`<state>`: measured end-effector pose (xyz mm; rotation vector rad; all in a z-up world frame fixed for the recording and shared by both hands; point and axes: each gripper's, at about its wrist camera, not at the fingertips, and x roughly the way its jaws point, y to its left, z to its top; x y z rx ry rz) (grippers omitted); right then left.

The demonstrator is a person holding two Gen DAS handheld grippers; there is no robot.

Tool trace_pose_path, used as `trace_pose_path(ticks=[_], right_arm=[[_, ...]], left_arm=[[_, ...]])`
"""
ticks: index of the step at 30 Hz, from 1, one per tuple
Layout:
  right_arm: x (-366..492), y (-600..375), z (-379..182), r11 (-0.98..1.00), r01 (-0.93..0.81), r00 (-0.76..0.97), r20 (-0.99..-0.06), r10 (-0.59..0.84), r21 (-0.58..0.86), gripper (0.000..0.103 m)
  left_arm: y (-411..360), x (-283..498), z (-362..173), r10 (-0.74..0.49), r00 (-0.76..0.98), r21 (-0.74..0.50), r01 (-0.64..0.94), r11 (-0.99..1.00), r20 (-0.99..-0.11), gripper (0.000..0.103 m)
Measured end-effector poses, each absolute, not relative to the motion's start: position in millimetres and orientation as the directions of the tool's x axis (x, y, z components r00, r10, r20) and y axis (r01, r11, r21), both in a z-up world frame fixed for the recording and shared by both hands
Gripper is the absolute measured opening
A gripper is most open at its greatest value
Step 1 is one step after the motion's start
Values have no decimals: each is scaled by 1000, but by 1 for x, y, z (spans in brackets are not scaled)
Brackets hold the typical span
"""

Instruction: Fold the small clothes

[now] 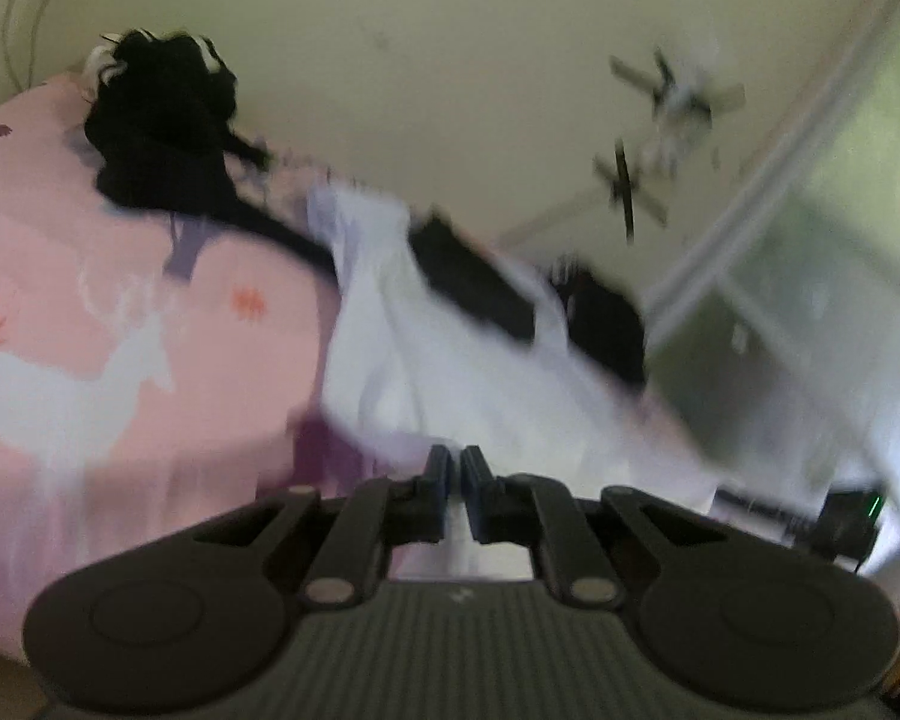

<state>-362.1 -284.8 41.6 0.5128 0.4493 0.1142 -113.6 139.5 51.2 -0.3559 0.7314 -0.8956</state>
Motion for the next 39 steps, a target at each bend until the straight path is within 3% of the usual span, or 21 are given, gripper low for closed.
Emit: trace_pose_path(ticks=[4, 6, 8, 9, 10, 11, 12, 13, 14, 16, 19, 20, 21, 22, 23, 24, 28, 34, 36, 38, 39], right_arm=[[-303, -319, 57, 829, 46, 915, -356, 189, 558, 5], [-252, -340, 62, 793, 80, 921, -349, 173, 604, 6], [-206, -351, 63, 797, 152, 920, -379, 103, 585, 14], [-183, -353, 61, 826, 223, 903, -429, 25, 518, 24], [-168, -354, 58, 842, 267, 881, -472, -17, 469, 69], [-161, -352, 54, 851, 304, 861, -505, -54, 429, 83], [-161, -350, 52, 864, 298, 856, -515, -53, 407, 80], [-166, -346, 50, 882, 264, 858, -513, -29, 391, 76], [-174, -341, 48, 897, 236, 863, -505, -17, 374, 78], [-189, -332, 42, 912, 217, 858, -513, -9, 349, 81], [-205, -322, 27, 912, 188, 843, -537, 41, 364, 81], [-206, -318, 21, 914, 180, 834, -549, 55, 365, 75], [-205, -316, 14, 915, 180, 820, -570, 63, 360, 65], [-203, -313, 9, 917, 188, 803, -593, 62, 351, 33], [-205, -310, 8, 922, 205, 803, -595, 34, 329, 14], [-207, -309, 11, 927, 204, 805, -593, 25, 315, 3], [-229, -302, 30, 937, 188, 820, -572, 16, 295, 0], [-274, -291, 34, 945, 216, 789, -614, -20, 247, 0], [-278, -294, 23, 946, 263, 748, -660, -74, 192, 0], [-281, -303, 16, 934, 311, 731, -672, -118, 175, 0], [-281, -307, 18, 926, 324, 745, -656, -125, 192, 0]], left_arm=[[125, -48, 71, -808, 448, -626, 518, 583, -382, 6], [102, -3, 77, -788, 466, -642, 470, 606, -402, 7], [73, 43, 77, -731, 511, -617, 412, 670, -453, 14], [57, 66, 72, -678, 531, -576, 375, 726, -509, 18], [48, 79, 65, -631, 537, -544, 335, 769, -560, 21], [42, 84, 57, -599, 527, -524, 305, 795, -603, 20], [39, 83, 51, -607, 506, -517, 324, 792, -613, 21], [37, 77, 46, -628, 487, -509, 368, 778, -607, 29], [38, 70, 42, -634, 482, -496, 394, 774, -606, 42], [37, 56, 32, -624, 475, -462, 421, 780, -621, 55], [26, 39, 17, -616, 426, -421, 469, 776, -662, 56], [20, 33, 12, -615, 407, -410, 486, 772, -675, 53], [14, 31, 7, -615, 386, -400, 506, 764, -688, 50], [7, 26, 5, -607, 364, -381, 527, 760, -707, 40], [-1, 23, 1, -590, 356, -353, 545, 761, -724, 13], [-6, 17, 0, -573, 355, -321, 563, 761, -738, 7], [12, 2, 26, -588, 368, -304, 594, 745, -720, 6], [47, 4, 45, -532, 399, -267, 553, 789, -747, 7], [44, 9, 33, -462, 399, -206, 539, 817, -792, 13], [40, 11, 24, -403, 423, -143, 525, 839, -812, 33], [40, 11, 24, -402, 436, -134, 527, 839, -805, 33]])
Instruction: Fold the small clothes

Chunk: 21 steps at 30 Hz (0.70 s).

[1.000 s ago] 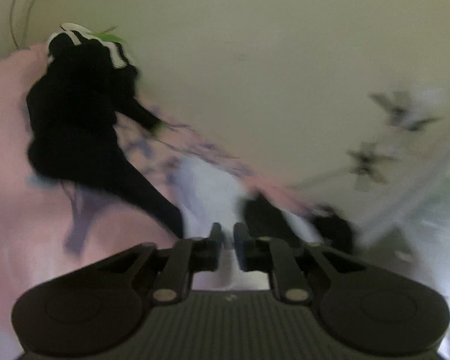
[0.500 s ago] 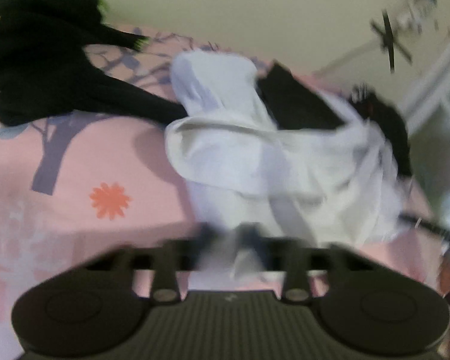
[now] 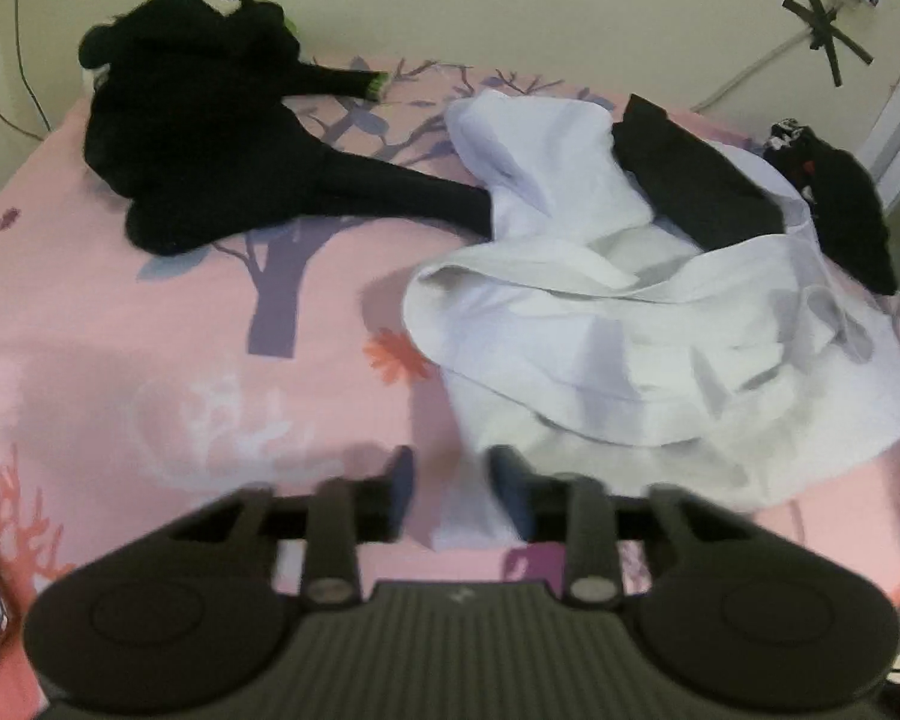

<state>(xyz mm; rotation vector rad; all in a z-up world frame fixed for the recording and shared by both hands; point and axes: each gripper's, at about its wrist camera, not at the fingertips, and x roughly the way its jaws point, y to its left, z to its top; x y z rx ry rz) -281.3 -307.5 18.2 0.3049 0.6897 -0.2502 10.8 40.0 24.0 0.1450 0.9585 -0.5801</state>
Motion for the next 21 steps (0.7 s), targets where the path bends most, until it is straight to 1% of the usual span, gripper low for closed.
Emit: trace_pose_path(ticks=[1, 2, 3, 4, 5, 7, 9, 11, 12, 13, 14, 15, 16, 17, 21], right_arm=[[-282, -312, 23, 921, 321, 767, -632, -116, 220, 12], [-280, -313, 30, 920, 301, 796, -597, -98, 250, 41], [-276, -312, 38, 924, 291, 818, -565, -105, 249, 48], [-269, -308, 45, 936, 259, 839, -536, -95, 239, 65], [-260, -300, 51, 951, 216, 853, -517, -74, 220, 63], [-236, -283, 58, 978, 138, 859, -511, -40, 155, 63], [-211, -261, 56, 997, 56, 853, -522, -19, 55, 64], [-189, -247, 48, 1000, -6, 839, -544, -12, -31, 66], [-178, -244, 43, 998, -19, 830, -558, -18, -60, 66], [-169, -243, 36, 996, -27, 819, -573, -26, -84, 65], [-159, -242, 30, 994, -30, 808, -588, -36, -102, 57], [-152, -242, 26, 993, -30, 794, -605, -49, -119, 43], [-146, -244, 24, 992, -36, 780, -624, -49, -123, 4], [-143, -250, 24, 993, -18, 776, -627, -60, -117, 0], [-135, -293, 52, 987, 153, 831, -532, -159, -57, 0]], left_arm=[[40, 11, 28, -414, 447, -139, 529, 837, -793, 33], [43, 11, 34, -436, 459, -157, 528, 835, -774, 34], [44, 12, 41, -465, 471, -183, 528, 829, -750, 37], [44, 13, 47, -489, 480, -205, 528, 824, -728, 44], [43, 15, 54, -509, 489, -222, 529, 819, -708, 47], [37, 18, 60, -532, 484, -240, 541, 806, -695, 47], [25, 23, 57, -536, 456, -241, 558, 794, -710, 47], [7, 29, 48, -504, 433, -203, 574, 793, -747, 46], [-1, 33, 42, -482, 426, -185, 572, 799, -766, 45], [-3, 39, 37, -469, 414, -182, 566, 804, -780, 40], [-6, 46, 33, -462, 400, -192, 555, 809, -792, 26], [-5, 50, 29, -469, 383, -210, 552, 807, -796, 15], [-4, 56, 29, -480, 363, -235, 547, 804, -798, 6], [-4, 61, 30, -494, 353, -260, 538, 802, -794, 6], [-2, 76, 48, -560, 365, -338, 517, 786, -744, 5]])
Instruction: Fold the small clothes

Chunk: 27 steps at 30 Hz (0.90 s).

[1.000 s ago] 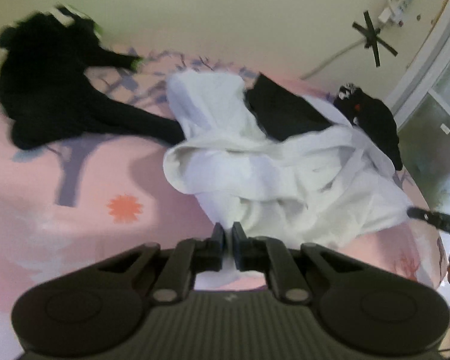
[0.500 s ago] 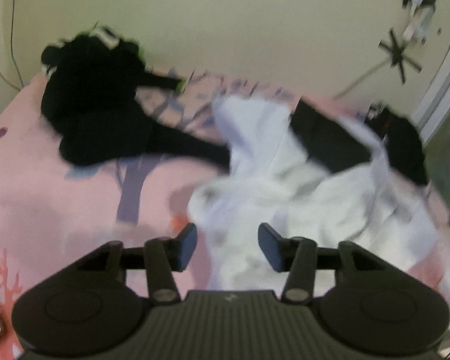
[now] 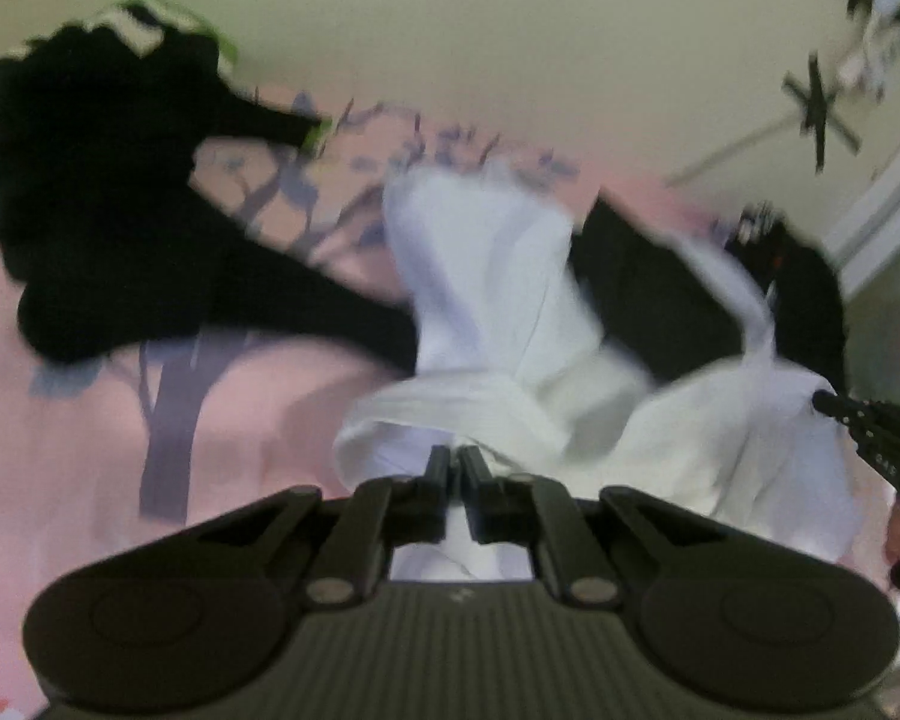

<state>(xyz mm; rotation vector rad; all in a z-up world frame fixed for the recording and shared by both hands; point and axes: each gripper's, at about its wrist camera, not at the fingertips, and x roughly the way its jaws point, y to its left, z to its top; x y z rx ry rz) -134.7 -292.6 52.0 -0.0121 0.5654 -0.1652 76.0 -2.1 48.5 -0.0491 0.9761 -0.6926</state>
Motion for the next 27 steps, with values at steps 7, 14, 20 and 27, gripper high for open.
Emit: trace_pose_path(ticks=[7, 14, 20, 27], right_arm=[[-99, -341, 41, 930, 349, 734, -584, -346, -113, 8], [-130, -299, 64, 994, 110, 864, -495, -92, 8, 52], [-85, -184, 61, 955, -295, 829, -508, 232, -45, 49], [-17, -101, 32, 866, -443, 754, -619, 218, -234, 0]], left_arm=[[-18, 119, 59, -526, 450, -376, 383, 844, -722, 18], [14, 80, 45, -526, 467, -325, 445, 834, -711, 65], [13, 40, 17, -573, 456, -321, 518, 793, -681, 68], [19, 17, 15, -602, 427, -325, 561, 762, -674, 10]])
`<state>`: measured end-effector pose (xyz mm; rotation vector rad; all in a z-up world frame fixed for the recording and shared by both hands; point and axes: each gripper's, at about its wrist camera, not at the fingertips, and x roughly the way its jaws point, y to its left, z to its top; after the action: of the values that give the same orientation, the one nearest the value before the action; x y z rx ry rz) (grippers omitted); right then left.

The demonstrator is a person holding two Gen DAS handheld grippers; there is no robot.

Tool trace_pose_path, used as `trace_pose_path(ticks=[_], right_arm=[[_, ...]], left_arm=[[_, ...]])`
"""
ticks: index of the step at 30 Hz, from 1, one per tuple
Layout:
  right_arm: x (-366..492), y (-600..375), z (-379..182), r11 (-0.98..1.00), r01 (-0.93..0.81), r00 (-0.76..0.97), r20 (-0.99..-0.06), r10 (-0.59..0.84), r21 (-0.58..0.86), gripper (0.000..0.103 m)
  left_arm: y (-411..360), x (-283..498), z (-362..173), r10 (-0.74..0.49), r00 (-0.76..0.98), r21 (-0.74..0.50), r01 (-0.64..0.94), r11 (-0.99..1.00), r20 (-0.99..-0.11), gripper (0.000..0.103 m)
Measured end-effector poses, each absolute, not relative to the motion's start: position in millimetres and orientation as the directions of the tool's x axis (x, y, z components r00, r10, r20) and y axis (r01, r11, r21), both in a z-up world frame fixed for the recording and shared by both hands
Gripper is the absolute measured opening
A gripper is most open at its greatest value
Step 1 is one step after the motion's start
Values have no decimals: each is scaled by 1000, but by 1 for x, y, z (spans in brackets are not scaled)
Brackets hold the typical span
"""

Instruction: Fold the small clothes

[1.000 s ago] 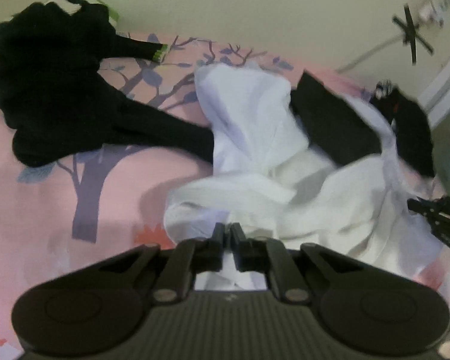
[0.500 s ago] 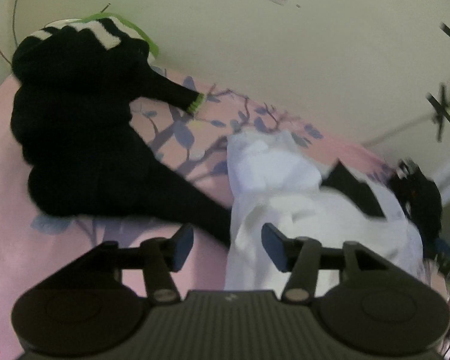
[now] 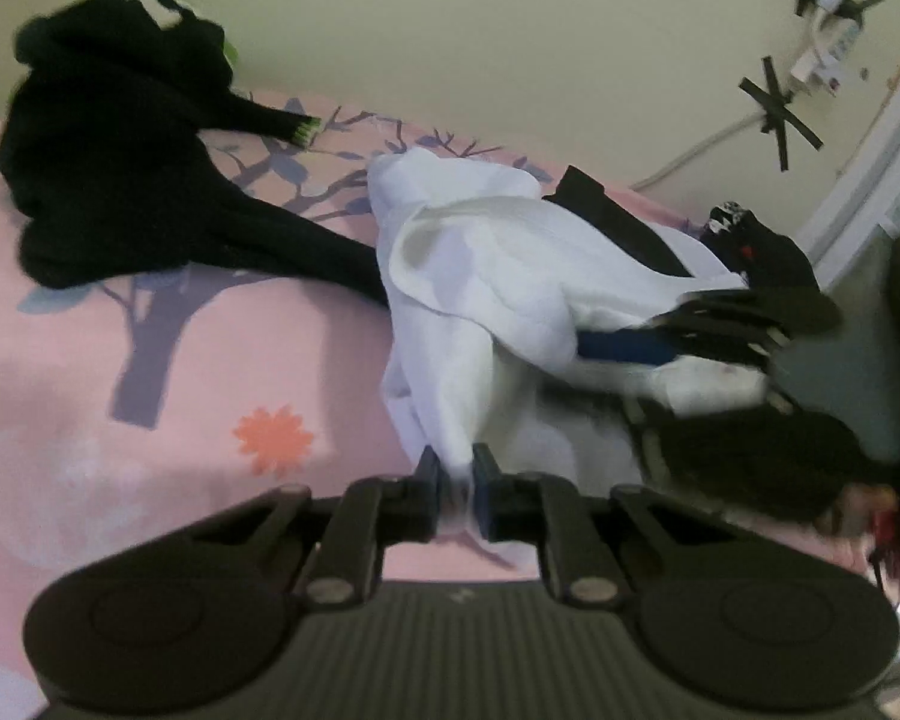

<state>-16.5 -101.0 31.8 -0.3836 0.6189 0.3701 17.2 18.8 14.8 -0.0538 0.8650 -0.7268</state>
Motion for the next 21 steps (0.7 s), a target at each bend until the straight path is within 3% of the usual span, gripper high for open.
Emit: trace_pose_path(ticks=[4, 7, 9, 11, 12, 13, 14, 17, 19, 21], right_arm=[[-13, -127, 70, 900, -428, 758, -575, 307, -85, 0], [5, -133, 79, 934, -345, 799, -553, 238, -95, 0], [26, -142, 65, 954, -298, 765, -605, 221, -29, 0], [46, -145, 40, 962, -261, 725, -674, 142, -78, 1], [50, -149, 33, 961, -255, 713, -692, 113, -106, 12], [50, -156, 32, 965, -242, 712, -694, 108, -98, 35], [47, -173, 39, 975, -221, 716, -684, 141, -31, 44], [35, -229, 71, 944, -220, 729, -601, 327, 246, 44], [25, -257, 92, 957, -178, 780, -560, 279, 230, 44], [25, -282, 106, 981, -109, 816, -549, 180, 159, 45]], left_arm=[[58, 3, 23, -637, 397, -372, 564, 737, -661, 10], [71, 3, 17, -630, 370, -383, 553, 740, -683, 9], [67, 8, 7, -604, 346, -369, 546, 752, -718, 12], [65, 11, 7, -590, 347, -355, 544, 760, -729, 18], [65, 11, 13, -577, 361, -330, 553, 765, -733, 20], [67, 10, 21, -566, 388, -298, 565, 770, -727, 22], [70, 11, 32, -556, 420, -267, 571, 776, -718, 29], [77, 24, 67, -556, 493, -232, 572, 787, -669, 38], [67, 43, 91, -556, 537, -206, 576, 791, -634, 43], [43, 66, 110, -569, 569, -163, 607, 778, -594, 55]])
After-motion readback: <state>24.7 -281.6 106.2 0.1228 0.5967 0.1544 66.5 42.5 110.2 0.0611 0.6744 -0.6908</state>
